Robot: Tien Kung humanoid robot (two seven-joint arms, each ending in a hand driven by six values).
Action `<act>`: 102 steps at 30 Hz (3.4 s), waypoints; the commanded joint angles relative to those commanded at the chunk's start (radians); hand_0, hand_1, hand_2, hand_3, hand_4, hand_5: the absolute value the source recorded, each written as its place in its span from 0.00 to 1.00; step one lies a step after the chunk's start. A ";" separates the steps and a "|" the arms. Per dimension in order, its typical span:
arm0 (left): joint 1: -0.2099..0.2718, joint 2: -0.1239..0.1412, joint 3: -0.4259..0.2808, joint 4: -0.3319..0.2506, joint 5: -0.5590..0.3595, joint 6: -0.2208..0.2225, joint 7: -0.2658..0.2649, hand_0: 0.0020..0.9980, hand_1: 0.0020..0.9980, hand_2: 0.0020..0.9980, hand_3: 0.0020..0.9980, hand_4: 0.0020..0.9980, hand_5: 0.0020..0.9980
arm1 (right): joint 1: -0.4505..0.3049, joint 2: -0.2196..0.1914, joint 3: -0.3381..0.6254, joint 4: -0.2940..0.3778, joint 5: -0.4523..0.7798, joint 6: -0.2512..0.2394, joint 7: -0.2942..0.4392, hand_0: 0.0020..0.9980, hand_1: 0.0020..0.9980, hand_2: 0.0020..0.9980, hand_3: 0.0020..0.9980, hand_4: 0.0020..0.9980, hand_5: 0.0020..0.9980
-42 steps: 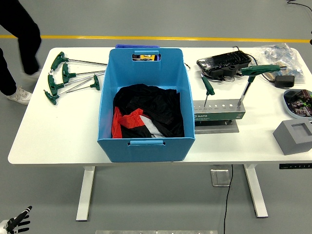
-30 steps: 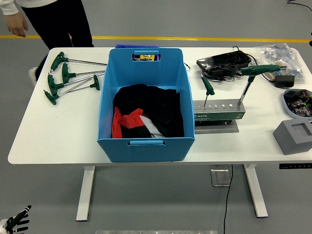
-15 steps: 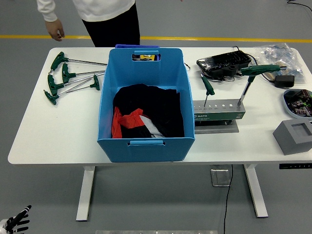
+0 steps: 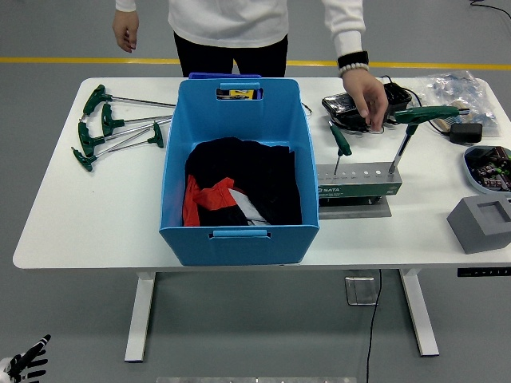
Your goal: Lift tool from toolbox,place it in box,lift tool from toolbox,place it in box
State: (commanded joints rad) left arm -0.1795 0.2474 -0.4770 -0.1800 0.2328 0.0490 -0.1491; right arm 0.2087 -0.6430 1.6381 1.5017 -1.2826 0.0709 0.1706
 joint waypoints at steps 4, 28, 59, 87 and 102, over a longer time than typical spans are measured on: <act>-0.003 0.003 -0.024 0.000 0.019 0.002 0.002 0.73 0.70 0.74 0.73 0.82 0.67 | 0.044 -0.049 -0.052 -0.011 -0.151 0.011 -0.005 1.00 0.95 0.94 0.98 1.00 1.00; 0.016 0.005 -0.068 0.000 0.056 0.006 0.007 0.73 0.70 0.74 0.73 0.82 0.67 | 0.571 -0.088 -0.743 -0.398 -0.568 0.130 -0.049 1.00 0.95 0.93 0.98 1.00 0.87; 0.011 0.006 -0.095 0.000 0.078 0.007 0.011 0.73 0.69 0.73 0.73 0.82 0.67 | 0.809 0.169 -0.999 -0.679 -0.540 0.270 -0.183 0.84 0.64 0.56 0.71 1.00 0.83; 0.006 0.004 -0.084 0.000 0.067 0.005 0.008 0.73 0.69 0.73 0.73 0.82 0.67 | 0.832 0.181 -1.078 -0.764 -0.583 0.281 -0.159 0.54 0.37 0.34 0.41 1.00 0.80; 0.001 0.004 -0.089 0.000 0.072 0.006 0.011 0.73 0.69 0.73 0.73 0.82 0.67 | 0.831 0.192 -1.094 -0.777 -0.552 0.244 -0.153 0.27 0.17 0.19 0.21 1.00 0.80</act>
State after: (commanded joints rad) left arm -0.1782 0.2510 -0.5657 -0.1800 0.3046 0.0551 -0.1385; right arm 1.0402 -0.4513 0.5439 0.7248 -1.8348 0.3146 0.0176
